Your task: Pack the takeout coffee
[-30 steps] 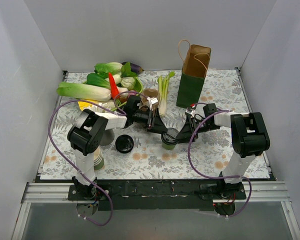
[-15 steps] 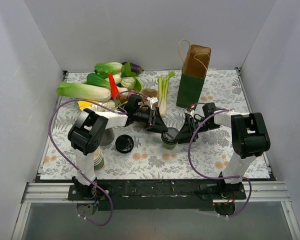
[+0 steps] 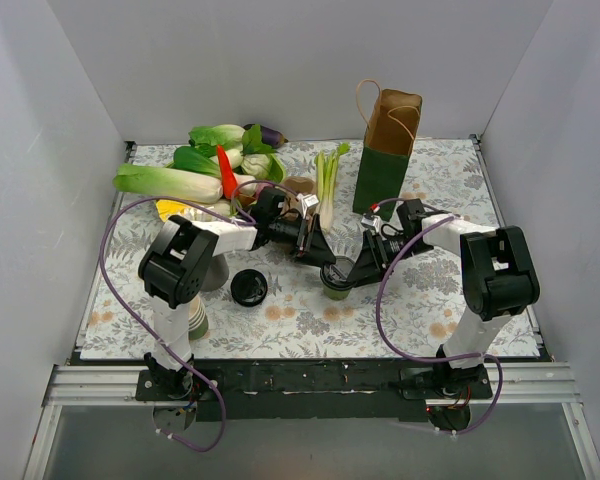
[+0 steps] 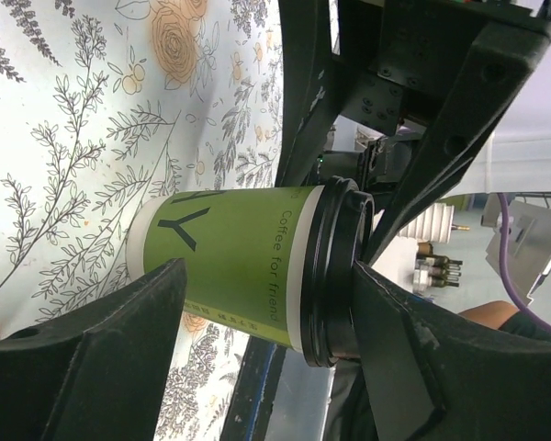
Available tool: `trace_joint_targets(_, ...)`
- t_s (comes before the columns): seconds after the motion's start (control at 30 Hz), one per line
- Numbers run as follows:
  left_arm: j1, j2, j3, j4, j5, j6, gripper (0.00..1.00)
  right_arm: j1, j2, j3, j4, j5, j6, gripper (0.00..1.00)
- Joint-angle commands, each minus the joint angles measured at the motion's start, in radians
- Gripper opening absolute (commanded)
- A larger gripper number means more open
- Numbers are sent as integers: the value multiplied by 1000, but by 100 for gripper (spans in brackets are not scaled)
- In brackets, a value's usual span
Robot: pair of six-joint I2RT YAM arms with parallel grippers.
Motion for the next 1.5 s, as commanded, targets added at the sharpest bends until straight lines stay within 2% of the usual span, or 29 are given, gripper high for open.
trace_joint_targets(0.0, 7, 66, -15, -130, -209, 126, 72, 25, -9, 22, -19, 306, -309, 64)
trace_joint_targets(0.13, 5, -23, 4, -18, -26, 116, 82, 7, -89, 114, -136, 270, -396, 77)
trace_joint_targets(0.17, 4, -46, 18, -10, -1, 122, 83, 5, -99, 132, -153, 269, -406, 85)
trace_joint_targets(0.23, 4, -53, 85, -45, 45, 163, 86, 2, -138, 181, -212, 238, -470, 91)
trace_joint_targets(0.27, 5, -50, 114, -132, 48, 189, 86, 2, -154, 190, -225, 234, -491, 93)
trace_joint_targets(0.37, 5, -49, 191, -235, 40, 270, 87, 4, -202, 220, -248, 218, -585, 95)
trace_joint_targets(0.43, 5, -62, 212, -248, 25, 293, 89, 4, -233, 249, -251, 194, -646, 96)
trace_joint_targets(0.5, 5, -77, 252, -265, 4, 303, 90, 11, -257, 269, -262, 177, -767, 97)
trace_joint_targets(0.63, 13, -102, 361, -354, -44, 335, 90, 97, -288, 316, -319, 238, -991, 98)
trace_joint_targets(0.73, 39, -123, 470, -446, -94, 350, 90, 160, -287, 348, -420, 305, -1158, 95)
trace_joint_targets(0.8, 79, -138, 534, -481, -130, 358, 90, 189, -288, 373, -475, 350, -1226, 88)
trace_joint_targets(0.93, 161, -209, 562, -486, -128, 337, 90, 258, -297, 375, -500, 471, -1259, 82)
trace_joint_targets(1.0, 198, -258, 565, -480, -136, 306, 90, 283, -285, 397, -495, 505, -1216, 79)
trace_joint_targets(1.03, 204, -275, 562, -481, -142, 301, 90, 297, -280, 408, -471, 507, -1134, 79)
trace_joint_targets(1.23, 211, -410, 476, -498, -177, 379, 93, 361, -250, 391, -376, 479, -1026, 95)
trace_joint_targets(1.37, 201, -427, 461, -520, -243, 395, 93, 396, -225, 385, -359, 485, -995, 97)
trace_joint_targets(1.47, 174, -445, 482, -578, -297, 502, 95, 433, -208, 390, -346, 507, -992, 98)
